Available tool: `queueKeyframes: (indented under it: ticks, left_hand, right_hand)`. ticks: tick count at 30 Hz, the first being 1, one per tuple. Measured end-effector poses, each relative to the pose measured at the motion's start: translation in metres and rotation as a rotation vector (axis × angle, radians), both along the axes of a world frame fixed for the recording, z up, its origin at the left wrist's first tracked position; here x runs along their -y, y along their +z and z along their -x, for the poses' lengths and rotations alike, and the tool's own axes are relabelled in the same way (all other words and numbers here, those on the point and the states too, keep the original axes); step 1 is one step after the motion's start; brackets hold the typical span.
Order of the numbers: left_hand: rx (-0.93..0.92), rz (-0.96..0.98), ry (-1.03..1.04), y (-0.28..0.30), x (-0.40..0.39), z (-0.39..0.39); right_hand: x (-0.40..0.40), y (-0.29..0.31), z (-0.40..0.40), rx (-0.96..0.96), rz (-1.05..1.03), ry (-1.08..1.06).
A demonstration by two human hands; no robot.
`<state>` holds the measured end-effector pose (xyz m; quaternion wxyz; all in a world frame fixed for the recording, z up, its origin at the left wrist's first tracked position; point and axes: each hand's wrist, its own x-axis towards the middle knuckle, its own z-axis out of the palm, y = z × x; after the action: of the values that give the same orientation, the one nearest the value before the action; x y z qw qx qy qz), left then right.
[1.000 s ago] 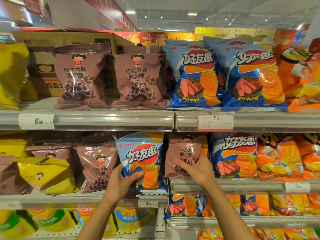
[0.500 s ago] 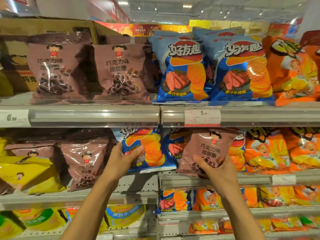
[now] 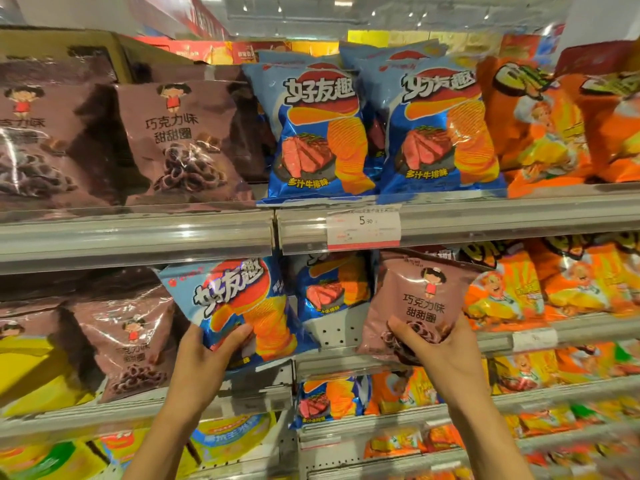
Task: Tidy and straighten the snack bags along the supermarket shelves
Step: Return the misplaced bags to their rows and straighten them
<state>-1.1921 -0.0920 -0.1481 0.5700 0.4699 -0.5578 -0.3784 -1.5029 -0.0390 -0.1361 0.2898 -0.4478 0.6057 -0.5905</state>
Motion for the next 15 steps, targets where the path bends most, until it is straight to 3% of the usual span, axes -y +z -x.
queueKeyframes:
  ticks: [3, 10, 15]
  left_hand:
    - [-0.008, -0.026, -0.107, 0.002, -0.006, -0.015]
    - [-0.099, -0.166, -0.011, 0.013, -0.03, -0.056]
    - [-0.02, -0.379, -0.299, 0.002, -0.045, -0.039]
  right_hand:
    - [0.002, 0.0, -0.005, 0.005, -0.009, 0.02]
    - [0.002, -0.001, -0.007, -0.002, -0.038, 0.037]
    - [-0.002, 0.0, -0.005, 0.015, -0.03, 0.019]
